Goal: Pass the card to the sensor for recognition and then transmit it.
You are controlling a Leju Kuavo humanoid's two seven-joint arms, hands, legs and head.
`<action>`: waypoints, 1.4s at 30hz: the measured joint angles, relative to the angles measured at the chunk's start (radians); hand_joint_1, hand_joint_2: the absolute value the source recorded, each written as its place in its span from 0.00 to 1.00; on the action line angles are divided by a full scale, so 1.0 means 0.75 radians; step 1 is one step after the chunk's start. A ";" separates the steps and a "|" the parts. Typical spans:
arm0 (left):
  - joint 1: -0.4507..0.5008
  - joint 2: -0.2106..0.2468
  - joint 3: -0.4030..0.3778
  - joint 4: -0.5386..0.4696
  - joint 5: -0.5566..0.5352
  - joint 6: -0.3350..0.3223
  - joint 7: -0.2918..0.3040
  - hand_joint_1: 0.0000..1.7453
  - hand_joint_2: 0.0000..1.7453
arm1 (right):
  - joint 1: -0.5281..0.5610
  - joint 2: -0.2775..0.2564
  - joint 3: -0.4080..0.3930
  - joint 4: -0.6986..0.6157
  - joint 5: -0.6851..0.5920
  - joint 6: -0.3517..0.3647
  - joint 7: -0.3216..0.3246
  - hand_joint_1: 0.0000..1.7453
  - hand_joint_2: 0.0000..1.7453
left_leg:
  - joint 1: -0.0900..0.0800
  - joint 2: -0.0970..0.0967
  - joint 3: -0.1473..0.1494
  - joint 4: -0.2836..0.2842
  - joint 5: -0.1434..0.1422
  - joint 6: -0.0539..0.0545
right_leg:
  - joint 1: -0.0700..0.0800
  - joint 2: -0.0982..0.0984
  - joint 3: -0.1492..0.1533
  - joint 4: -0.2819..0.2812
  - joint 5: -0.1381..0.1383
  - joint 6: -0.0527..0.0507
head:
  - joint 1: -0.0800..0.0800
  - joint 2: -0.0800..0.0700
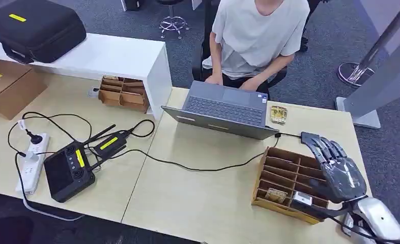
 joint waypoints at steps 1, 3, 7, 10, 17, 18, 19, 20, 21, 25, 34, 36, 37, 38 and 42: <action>0.000 -0.001 -0.001 0.000 0.000 0.000 0.000 0.00 1.00 | -0.004 0.002 0.002 0.005 0.000 -0.001 0.000 0.00 1.00 | 0.000 0.000 0.000 0.000 0.000 0.000 | 0.000 0.000 0.000 0.000 0.000 0.000 | 0.000 0.000; 0.000 -0.001 -0.001 0.000 -0.001 -0.002 0.001 0.00 1.00 | -0.011 0.005 0.004 0.014 0.000 0.000 0.001 0.00 1.00 | 0.000 0.000 0.000 0.000 0.000 0.000 | 0.000 0.000 0.000 0.000 0.000 0.000 | 0.001 0.000; 0.000 -0.002 -0.002 0.000 -0.003 -0.006 0.001 0.00 1.00 | -0.027 0.013 0.009 0.038 0.000 0.000 0.005 0.00 1.00 | 0.000 0.001 0.001 0.000 0.000 0.000 | 0.000 0.000 0.001 0.000 0.001 -0.001 | 0.000 0.000; 0.000 -0.003 -0.002 0.000 -0.002 0.003 0.013 0.00 1.00 | -0.044 0.020 0.010 0.064 0.002 -0.009 0.009 0.00 1.00 | 0.000 0.001 0.001 0.000 0.001 0.000 | 0.000 0.000 0.001 0.000 0.001 -0.001 | 0.000 0.000; -0.004 -0.008 -0.003 0.000 0.000 0.010 0.025 0.00 1.00 | -0.092 0.039 0.014 0.136 0.005 -0.023 0.009 1.00 1.00 | 0.000 0.001 0.001 0.000 0.002 0.001 | 0.000 0.000 0.001 0.000 0.002 -0.002 | 0.000 0.000; -0.004 -0.009 -0.003 0.000 0.000 0.010 0.025 0.00 1.00 | -0.094 0.041 0.016 0.145 0.004 -0.023 0.008 1.00 1.00 | 0.000 0.001 0.001 0.000 0.002 0.001 | 0.000 0.000 0.001 0.000 0.002 -0.002 | 0.001 0.000; -0.004 -0.010 -0.003 0.000 0.000 0.009 0.025 0.00 1.00 | -0.094 0.043 0.016 0.151 0.003 -0.023 0.007 1.00 1.00 | 0.000 0.001 0.001 0.000 0.002 0.001 | 0.000 0.000 0.001 0.000 0.002 -0.002 | 0.000 0.000; -0.004 -0.010 -0.003 0.000 0.001 0.009 0.025 0.00 1.00 | -0.094 0.044 0.017 0.155 -0.001 -0.022 0.005 1.00 1.00 | 0.000 0.001 0.001 0.000 0.002 0.001 | 0.000 0.000 0.001 0.000 0.002 -0.002 | 0.001 0.000; -0.004 -0.010 -0.003 0.000 0.001 0.008 0.025 0.00 1.00 | -0.094 0.044 0.018 0.157 -0.001 -0.021 0.004 1.00 1.00 | 0.000 0.001 0.001 0.000 0.002 0.000 | 0.000 0.000 0.001 0.000 0.002 -0.002 | 0.000 0.000; -0.004 -0.011 -0.003 0.000 0.001 0.006 0.025 0.00 1.00 | -0.094 0.045 0.020 0.168 -0.004 -0.021 0.004 1.00 1.00 | 0.000 0.001 0.001 0.000 0.002 0.000 | 0.000 0.000 0.001 0.000 0.002 -0.002 | 0.000 0.000; -0.004 -0.011 -0.003 0.000 0.002 0.005 0.025 0.00 1.00 | -0.101 0.052 0.021 0.180 -0.004 -0.019 0.004 1.00 1.00 | 0.000 0.001 0.001 0.000 0.002 0.000 | 0.000 0.000 0.001 0.000 0.002 -0.002 | 0.000 0.000; -0.004 -0.011 -0.003 0.000 0.002 0.005 0.025 0.00 1.00 | -0.101 0.052 0.021 0.181 -0.005 -0.016 0.004 1.00 1.00 | 0.000 0.001 0.001 0.000 0.002 0.000 | 0.000 0.000 0.001 0.000 0.002 -0.002 | 0.000 0.000; -0.004 -0.011 -0.003 0.000 0.002 0.005 0.025 0.00 1.00 | -0.101 0.053 0.022 0.181 -0.005 -0.015 0.004 1.00 1.00 | 0.000 0.001 0.001 0.000 0.002 0.000 | 0.000 0.000 0.001 0.000 0.002 -0.002 | 0.000 0.000; -0.004 -0.011 -0.003 0.000 0.002 0.005 0.025 0.00 1.00 | -0.101 0.053 0.022 0.182 -0.005 -0.013 0.004 1.00 1.00 | 0.000 0.001 0.001 0.000 0.002 0.000 | 0.000 0.000 0.001 0.000 0.002 -0.002 | 0.000 0.000; -0.004 -0.011 -0.003 0.000 0.002 0.005 0.025 0.00 1.00 | -0.101 0.053 0.022 0.182 -0.005 -0.013 0.004 1.00 1.00 | 0.000 0.001 0.001 0.000 0.002 0.000 | 0.000 0.000 0.001 0.000 0.002 -0.002 | 0.000 0.000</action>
